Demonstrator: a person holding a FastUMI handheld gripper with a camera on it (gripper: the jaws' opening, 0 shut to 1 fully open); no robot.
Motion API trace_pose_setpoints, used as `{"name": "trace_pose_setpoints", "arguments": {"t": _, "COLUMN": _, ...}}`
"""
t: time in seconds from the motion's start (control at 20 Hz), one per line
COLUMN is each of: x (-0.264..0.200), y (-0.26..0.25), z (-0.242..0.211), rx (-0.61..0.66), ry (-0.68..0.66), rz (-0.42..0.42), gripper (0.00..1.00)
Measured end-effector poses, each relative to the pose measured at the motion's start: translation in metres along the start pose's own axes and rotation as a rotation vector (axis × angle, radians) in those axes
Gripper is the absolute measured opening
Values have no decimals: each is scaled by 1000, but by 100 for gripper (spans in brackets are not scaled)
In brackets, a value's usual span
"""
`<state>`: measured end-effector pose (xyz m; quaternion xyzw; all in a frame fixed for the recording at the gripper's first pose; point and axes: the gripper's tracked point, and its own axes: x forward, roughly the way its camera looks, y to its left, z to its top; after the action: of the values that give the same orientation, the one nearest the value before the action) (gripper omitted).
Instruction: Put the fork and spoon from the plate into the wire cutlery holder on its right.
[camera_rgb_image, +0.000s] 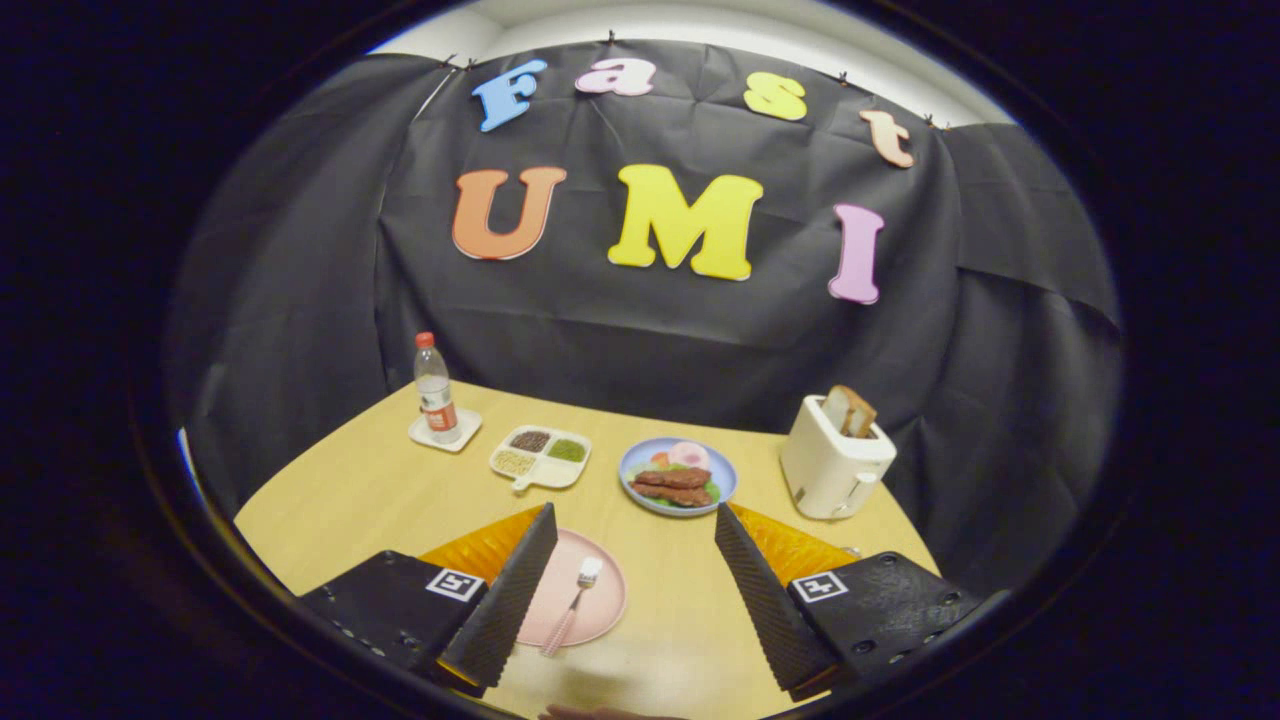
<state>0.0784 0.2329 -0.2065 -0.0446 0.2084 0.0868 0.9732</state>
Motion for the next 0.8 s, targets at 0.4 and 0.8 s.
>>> {"name": "trace_pose_setpoints", "arguments": {"t": 0.4, "x": 47, "y": 41, "z": -95, "rx": 64, "ry": 308, "rz": 14, "gripper": 95}}
{"name": "trace_pose_setpoints", "arguments": {"t": 0.8, "x": 72, "y": 51, "z": -151, "rx": 118, "ry": 493, "rz": -43, "gripper": 89}}
